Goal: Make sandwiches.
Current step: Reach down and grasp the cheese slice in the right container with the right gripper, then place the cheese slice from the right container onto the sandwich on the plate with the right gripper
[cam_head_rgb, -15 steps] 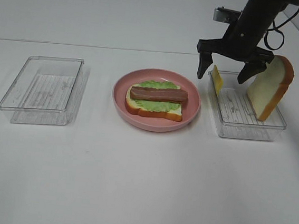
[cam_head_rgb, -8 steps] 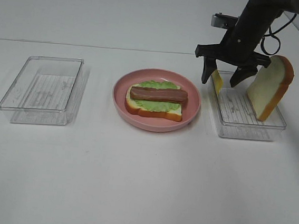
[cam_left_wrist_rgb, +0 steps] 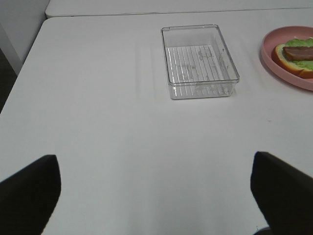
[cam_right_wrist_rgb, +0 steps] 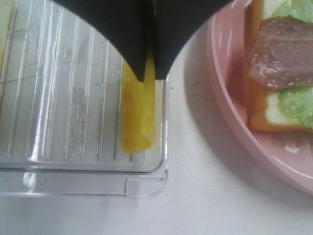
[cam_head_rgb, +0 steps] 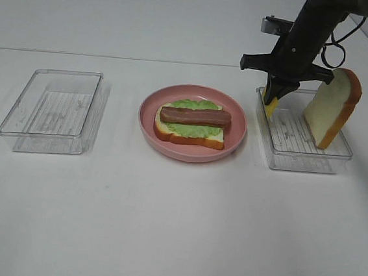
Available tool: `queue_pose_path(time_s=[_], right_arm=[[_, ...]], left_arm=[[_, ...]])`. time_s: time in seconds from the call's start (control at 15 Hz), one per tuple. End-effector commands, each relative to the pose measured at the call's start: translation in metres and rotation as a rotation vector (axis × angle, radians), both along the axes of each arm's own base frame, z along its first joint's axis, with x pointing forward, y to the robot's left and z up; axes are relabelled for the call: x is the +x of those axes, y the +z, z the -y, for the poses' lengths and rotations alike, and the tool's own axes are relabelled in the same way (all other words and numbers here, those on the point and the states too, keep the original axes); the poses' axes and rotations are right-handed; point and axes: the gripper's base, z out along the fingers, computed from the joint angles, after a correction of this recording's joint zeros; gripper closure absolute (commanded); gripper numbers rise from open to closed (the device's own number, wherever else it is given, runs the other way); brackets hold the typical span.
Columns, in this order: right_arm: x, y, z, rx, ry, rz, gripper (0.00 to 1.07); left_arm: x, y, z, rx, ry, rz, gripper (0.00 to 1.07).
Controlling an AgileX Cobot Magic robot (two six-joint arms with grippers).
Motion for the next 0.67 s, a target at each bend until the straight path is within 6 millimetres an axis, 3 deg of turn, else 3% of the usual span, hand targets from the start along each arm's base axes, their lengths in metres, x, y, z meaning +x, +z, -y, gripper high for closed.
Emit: queue_pose_path(time_s=[0.07,0.47,0.67], right_arm=[[0.001,0.000,0.002,-0.006,-0.008,-0.003,1.07],[-0.001,0.002,0.002,-0.006,-0.001,-0.015,1.07],[-0.007,0.016,0.002,-0.001,0.001,-0.030,1.07]], left_arm=[[-0.003,0.000,0.000,-0.004,-0.002,0.025,0.09],[-0.003,0.000,0.000,-0.004,-0.002,0.025,0.09],[-0.003,0.000,0.000,-0.004,-0.002,0.025,0.09]])
